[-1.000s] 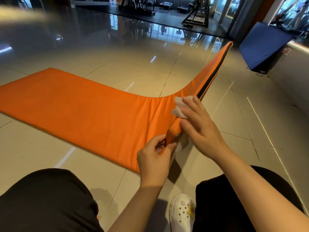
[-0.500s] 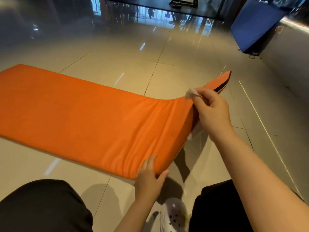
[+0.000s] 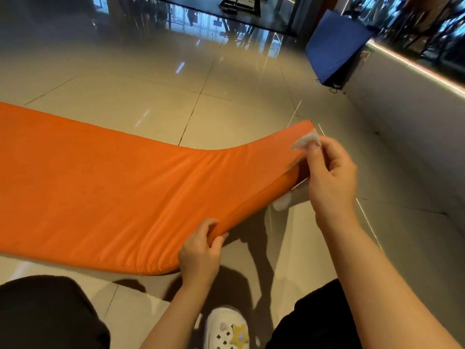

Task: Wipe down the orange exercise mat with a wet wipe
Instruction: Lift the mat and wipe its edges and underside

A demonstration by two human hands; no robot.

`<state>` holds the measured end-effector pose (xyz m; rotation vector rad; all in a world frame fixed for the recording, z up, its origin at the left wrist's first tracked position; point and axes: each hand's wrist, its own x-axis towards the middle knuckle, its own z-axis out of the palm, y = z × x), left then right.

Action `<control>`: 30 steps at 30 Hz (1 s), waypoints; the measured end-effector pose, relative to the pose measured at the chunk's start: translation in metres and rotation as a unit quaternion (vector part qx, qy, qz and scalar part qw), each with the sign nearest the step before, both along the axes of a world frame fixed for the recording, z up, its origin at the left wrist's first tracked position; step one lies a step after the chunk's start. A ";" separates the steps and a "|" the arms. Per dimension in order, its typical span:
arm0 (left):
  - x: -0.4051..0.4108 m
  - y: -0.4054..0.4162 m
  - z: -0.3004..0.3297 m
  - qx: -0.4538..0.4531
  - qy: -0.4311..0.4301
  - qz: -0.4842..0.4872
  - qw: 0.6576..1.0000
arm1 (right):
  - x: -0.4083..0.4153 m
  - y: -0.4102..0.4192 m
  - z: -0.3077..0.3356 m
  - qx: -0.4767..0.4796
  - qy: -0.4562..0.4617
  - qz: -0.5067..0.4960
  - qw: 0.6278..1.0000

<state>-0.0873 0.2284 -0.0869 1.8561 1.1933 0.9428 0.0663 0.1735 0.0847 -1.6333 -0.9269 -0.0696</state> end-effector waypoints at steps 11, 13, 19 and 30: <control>-0.051 0.002 0.137 0.232 0.028 0.003 0.972 | -0.004 -0.058 0.067 -0.102 -0.616 -0.048 0.780; -0.070 0.000 0.159 0.288 0.056 -0.001 0.956 | -0.021 -0.058 0.082 -0.061 -0.661 -0.035 0.747; -0.130 -0.014 0.225 0.417 0.023 0.032 0.908 | -0.096 -0.041 0.093 0.020 -0.743 -0.010 0.669; -0.201 0.001 0.183 0.276 0.037 0.147 0.949 | -0.140 -0.060 0.164 0.054 -0.682 -0.036 0.729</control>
